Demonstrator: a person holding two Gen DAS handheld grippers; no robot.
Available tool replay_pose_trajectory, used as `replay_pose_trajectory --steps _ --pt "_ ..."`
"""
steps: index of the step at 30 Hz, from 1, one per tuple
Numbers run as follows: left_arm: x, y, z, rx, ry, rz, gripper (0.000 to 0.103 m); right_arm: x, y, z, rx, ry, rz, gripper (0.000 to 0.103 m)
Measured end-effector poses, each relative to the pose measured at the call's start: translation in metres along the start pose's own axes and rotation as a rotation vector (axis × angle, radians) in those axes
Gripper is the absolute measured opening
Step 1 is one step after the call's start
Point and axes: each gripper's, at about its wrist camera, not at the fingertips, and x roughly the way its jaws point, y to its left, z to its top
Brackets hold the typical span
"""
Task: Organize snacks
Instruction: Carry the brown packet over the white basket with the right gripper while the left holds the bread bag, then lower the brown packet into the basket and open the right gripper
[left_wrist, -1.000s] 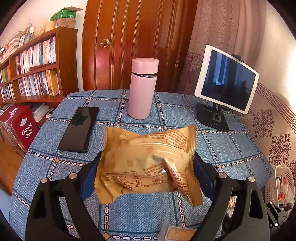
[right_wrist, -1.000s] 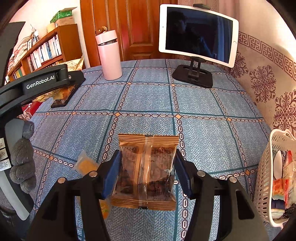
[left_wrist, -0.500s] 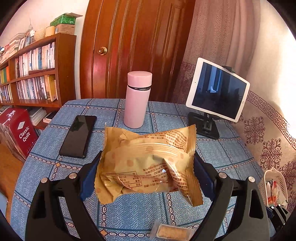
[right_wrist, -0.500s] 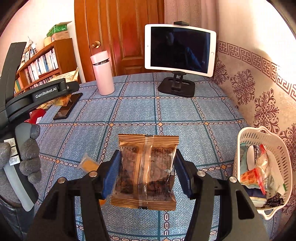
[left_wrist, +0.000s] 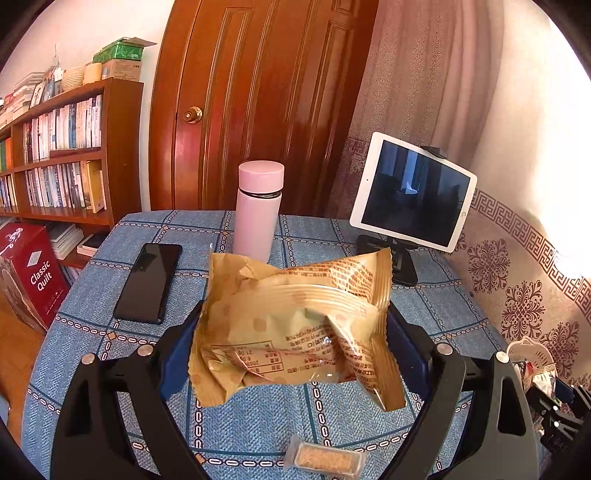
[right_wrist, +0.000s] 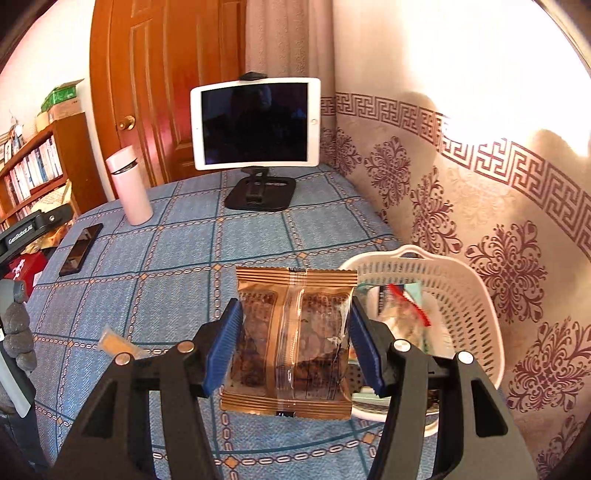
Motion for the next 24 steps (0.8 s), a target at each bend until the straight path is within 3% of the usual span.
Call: replay_pose_trajectory --steps 13,24 --pt "-0.016 -0.004 0.005 0.002 -0.033 -0.027 0.091 -0.006 -0.08 0.014 0.151 -0.03 -0.124 0.058" --pt "-0.026 -0.005 0.008 -0.001 -0.054 -0.044 0.091 0.025 -0.117 0.002 0.248 0.048 -0.155 0.058"
